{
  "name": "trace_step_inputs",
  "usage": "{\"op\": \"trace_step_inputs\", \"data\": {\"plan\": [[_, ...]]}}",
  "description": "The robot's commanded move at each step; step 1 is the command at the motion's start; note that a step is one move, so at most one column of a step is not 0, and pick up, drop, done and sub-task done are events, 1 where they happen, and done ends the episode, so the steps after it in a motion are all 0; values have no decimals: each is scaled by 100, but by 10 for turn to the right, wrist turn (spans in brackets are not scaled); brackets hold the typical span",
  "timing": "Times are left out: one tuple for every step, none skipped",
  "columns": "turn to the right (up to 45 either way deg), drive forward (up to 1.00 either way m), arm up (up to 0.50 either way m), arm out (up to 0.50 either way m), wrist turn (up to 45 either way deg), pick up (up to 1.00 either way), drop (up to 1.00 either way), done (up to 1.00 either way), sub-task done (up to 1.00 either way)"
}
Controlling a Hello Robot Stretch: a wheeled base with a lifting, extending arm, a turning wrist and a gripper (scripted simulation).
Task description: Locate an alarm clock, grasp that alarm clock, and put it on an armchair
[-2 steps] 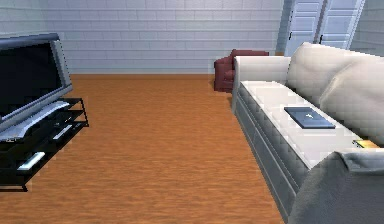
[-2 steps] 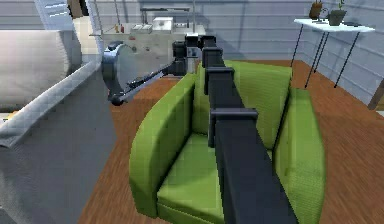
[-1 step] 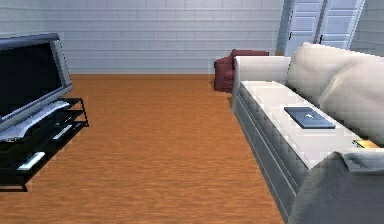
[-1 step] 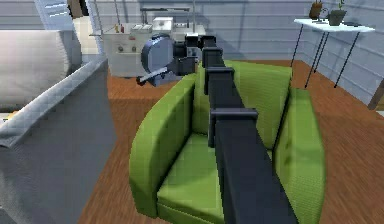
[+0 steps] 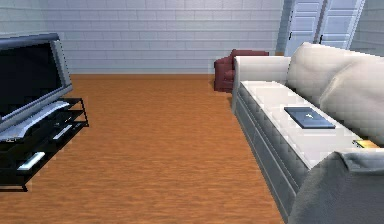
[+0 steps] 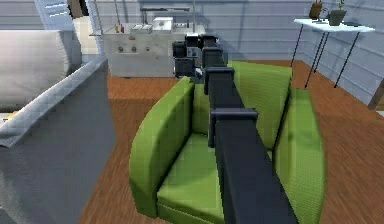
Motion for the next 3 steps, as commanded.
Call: {"op": "trace_step_inputs", "data": {"plan": [[0, 0, 0, 0, 450, 0, 0, 0, 0], [0, 0, 0, 0, 60, 0, 0, 0, 0], [0, 0, -40, 0, 0, 0, 0, 0, 0]]}}
